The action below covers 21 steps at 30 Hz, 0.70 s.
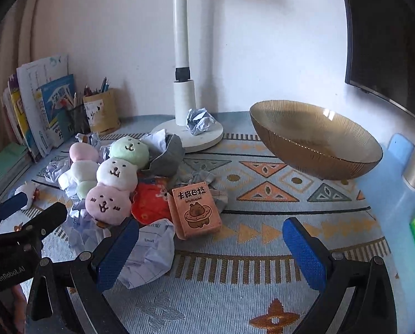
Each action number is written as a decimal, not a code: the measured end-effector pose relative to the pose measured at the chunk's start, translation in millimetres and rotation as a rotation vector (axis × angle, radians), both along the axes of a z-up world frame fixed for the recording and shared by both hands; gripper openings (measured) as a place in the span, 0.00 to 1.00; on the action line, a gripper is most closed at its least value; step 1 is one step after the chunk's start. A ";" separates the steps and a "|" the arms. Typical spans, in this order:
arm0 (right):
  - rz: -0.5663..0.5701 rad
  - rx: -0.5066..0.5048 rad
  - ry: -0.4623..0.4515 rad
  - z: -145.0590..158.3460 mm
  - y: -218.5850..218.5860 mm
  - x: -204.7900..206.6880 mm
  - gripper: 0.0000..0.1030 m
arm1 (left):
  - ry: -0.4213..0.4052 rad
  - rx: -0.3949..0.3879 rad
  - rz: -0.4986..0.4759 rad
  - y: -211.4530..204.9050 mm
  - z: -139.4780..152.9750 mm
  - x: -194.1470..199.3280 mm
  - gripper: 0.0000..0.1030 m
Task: Organize objects
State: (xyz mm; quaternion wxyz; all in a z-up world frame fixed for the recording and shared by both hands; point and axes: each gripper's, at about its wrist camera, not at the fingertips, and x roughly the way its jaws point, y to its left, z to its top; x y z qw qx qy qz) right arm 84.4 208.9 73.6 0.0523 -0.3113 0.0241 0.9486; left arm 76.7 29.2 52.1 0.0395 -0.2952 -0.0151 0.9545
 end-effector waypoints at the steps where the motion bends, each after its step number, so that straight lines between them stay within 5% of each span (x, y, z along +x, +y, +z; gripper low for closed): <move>1: -0.003 -0.004 0.000 -0.1 0.6 0.0 1.00 | 0.000 0.006 -0.005 -0.4 0.2 0.0 1.00; 21: -0.002 -0.003 -0.015 -2.1 -0.5 -1.3 1.00 | -0.034 0.098 0.018 -16.7 -1.6 -6.8 0.99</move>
